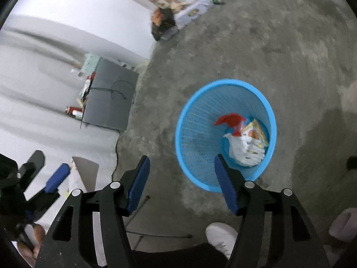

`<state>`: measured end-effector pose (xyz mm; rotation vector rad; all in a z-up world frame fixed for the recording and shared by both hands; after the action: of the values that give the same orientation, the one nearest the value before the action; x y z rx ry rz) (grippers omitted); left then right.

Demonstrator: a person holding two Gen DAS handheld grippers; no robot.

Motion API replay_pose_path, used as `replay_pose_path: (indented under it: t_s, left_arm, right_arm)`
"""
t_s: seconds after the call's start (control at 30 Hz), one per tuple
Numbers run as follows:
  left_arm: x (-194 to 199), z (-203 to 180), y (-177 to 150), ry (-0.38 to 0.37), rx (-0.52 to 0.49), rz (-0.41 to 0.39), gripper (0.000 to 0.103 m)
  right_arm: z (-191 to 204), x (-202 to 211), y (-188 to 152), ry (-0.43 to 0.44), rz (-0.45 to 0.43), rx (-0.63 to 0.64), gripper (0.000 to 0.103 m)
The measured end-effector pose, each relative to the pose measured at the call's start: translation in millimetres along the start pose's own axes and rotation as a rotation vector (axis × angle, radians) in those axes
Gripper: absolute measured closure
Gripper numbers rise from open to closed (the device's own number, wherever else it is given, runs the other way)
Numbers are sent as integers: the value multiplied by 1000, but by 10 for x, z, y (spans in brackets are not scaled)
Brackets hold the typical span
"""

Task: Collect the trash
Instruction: 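Carry glove and red wrapper over the blue basket and release both, then move both empty grippers back over the table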

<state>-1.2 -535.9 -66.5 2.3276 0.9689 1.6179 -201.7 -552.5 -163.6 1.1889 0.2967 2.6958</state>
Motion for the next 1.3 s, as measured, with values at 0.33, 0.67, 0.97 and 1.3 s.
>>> replay_pose_path:
  t_s: [0.33, 0.67, 0.97, 1.3]
  left_arm:
    - [1608, 366, -163, 106, 13, -217, 29]
    - [2713, 958, -838, 270, 29, -330, 22]
    - [3470, 1735, -1407, 409, 166, -402, 22]
    - [3956, 2350, -1784, 489, 328, -474, 22]
  right_arm:
    - [1222, 332, -420, 80, 9, 339, 29]
    - [2171, 411, -1153, 235, 126, 623, 24]
    - [2640, 194, -1739, 301, 280, 734, 24]
    - [3015, -14, -2115, 336, 393, 771, 24]
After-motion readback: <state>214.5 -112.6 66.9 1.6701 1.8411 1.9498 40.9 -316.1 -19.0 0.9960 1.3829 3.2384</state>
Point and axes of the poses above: each gripper's, at about its wrist camera, not at the fingertips, and x roughly against the way its jaws point, z to its left, y to its top, the point moved 5 cm from there along -x, roughly the way its jaws point
